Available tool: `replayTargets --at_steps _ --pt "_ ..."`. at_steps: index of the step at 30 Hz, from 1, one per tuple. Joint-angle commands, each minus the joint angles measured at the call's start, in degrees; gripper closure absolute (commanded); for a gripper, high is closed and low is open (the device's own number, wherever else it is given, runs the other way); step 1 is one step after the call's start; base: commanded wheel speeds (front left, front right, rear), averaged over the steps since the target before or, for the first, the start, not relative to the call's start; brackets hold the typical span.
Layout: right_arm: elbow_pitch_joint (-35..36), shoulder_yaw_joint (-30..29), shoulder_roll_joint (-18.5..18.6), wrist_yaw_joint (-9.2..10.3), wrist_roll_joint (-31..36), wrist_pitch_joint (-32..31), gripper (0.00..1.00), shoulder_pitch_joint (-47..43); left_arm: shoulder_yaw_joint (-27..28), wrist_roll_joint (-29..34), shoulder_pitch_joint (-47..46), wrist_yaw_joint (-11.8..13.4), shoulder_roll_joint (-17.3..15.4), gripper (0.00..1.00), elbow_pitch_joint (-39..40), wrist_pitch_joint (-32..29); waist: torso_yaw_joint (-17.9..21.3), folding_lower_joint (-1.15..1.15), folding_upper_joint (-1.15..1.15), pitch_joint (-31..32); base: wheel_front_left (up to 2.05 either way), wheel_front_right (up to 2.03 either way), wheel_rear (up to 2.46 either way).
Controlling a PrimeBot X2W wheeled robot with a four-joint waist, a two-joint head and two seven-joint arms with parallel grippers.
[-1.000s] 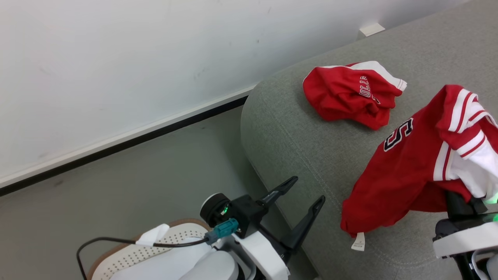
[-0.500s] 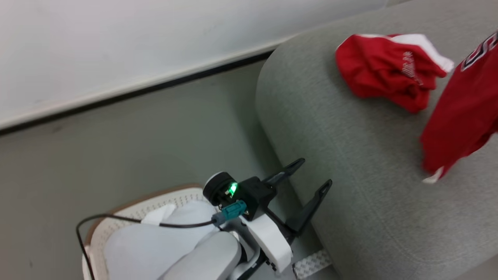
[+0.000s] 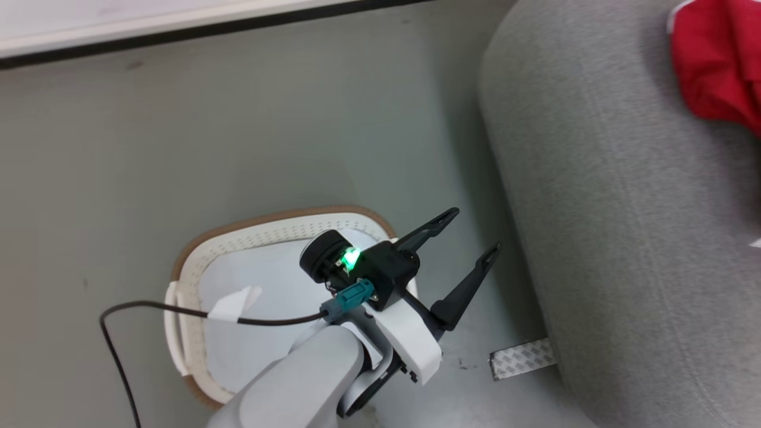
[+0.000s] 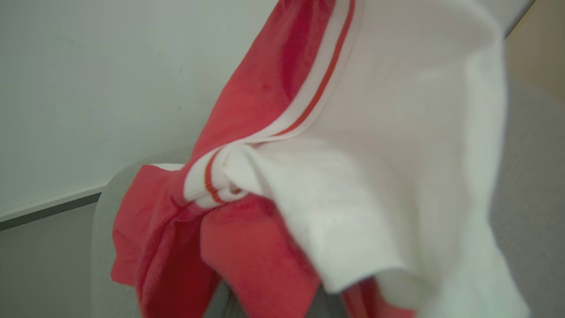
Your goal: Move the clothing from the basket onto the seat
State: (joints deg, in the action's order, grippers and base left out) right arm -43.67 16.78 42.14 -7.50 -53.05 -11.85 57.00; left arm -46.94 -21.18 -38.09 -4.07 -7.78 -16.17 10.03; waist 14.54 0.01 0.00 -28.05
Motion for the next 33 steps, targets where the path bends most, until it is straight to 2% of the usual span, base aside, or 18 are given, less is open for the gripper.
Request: replayTargets --at_steps 1,5,7,8,10,11,14,15,16,21,26,33 --pt "-2.36 1.72 0.68 0.00 0.60 -2.35 1.00 1.60 0.06 0.90 -0.84 0.10 0.14 0.00 -0.27 0.50 -2.26 -0.01 0.00 -1.95 0.00 0.00 0.00" --pt "-8.61 5.25 -0.62 0.00 -0.03 -10.10 1.00 3.49 0.15 0.71 -1.37 0.40 0.62 0.00 -0.94 1.12 -3.22 -0.01 0.00 -2.33 0.00 0.00 0.00" --pt "-10.30 5.72 -0.91 0.00 -0.97 -11.76 1.00 4.72 0.20 0.58 -1.65 0.49 0.70 0.00 -1.19 1.38 -3.45 -0.01 0.00 -2.41 0.00 0.00 0.00" --pt "-10.83 5.99 -1.00 0.00 -1.24 -11.81 0.98 4.86 0.22 0.51 -1.73 0.52 0.70 0.00 -1.30 1.55 -3.52 -0.01 0.00 -2.39 0.00 0.00 0.00" --pt "-11.25 6.75 -1.59 -0.01 -1.82 -11.43 0.88 4.73 0.29 0.30 -1.78 0.54 0.61 0.00 -1.61 1.66 -3.50 -0.01 0.00 -2.13 0.00 0.00 0.00" --pt "-11.19 7.17 -1.78 -0.01 -1.95 -11.23 0.77 4.82 0.36 0.16 -1.73 0.60 0.49 0.00 -1.80 1.78 -3.41 -0.01 0.00 -1.92 0.00 0.00 0.00" --pt "-10.93 9.26 -1.39 0.00 -1.38 -10.30 0.55 4.50 0.40 -0.27 -1.47 0.59 0.40 0.00 -2.31 2.13 -3.18 -0.01 0.00 -0.78 0.00 0.00 0.00" --pt "-11.15 9.68 -1.59 0.00 -1.94 -10.62 0.32 4.16 0.35 -0.44 -1.33 0.56 0.46 0.00 -2.46 2.27 -3.07 -0.01 0.00 -0.21 0.00 0.00 0.00" --pt "-11.47 10.11 -1.77 0.00 -2.19 -10.86 0.00 3.93 0.34 -0.60 -1.13 0.53 0.52 0.00 -2.61 2.26 -2.97 -0.01 0.00 0.46 0.00 0.00 0.00" --pt "-11.59 12.36 -2.17 0.00 -2.60 -11.55 0.00 2.70 0.61 -1.49 0.23 0.59 0.39 0.00 -3.23 2.93 -2.42 -0.01 0.00 4.42 0.00 0.00 0.00" --pt "-8.18 16.55 0.01 0.00 -1.54 -9.33 0.00 0.43 1.65 -3.51 2.60 1.00 -0.15 0.00 -3.72 3.90 -2.17 -0.01 0.00 10.73 0.00 0.00 0.00" --pt "2.85 20.58 3.88 0.00 -2.81 -1.78 0.00 -2.56 6.07 -6.23 6.01 2.62 -2.33 0.00 -2.03 4.69 -3.07 -0.01 0.00 19.01 0.00 0.00 0.00"
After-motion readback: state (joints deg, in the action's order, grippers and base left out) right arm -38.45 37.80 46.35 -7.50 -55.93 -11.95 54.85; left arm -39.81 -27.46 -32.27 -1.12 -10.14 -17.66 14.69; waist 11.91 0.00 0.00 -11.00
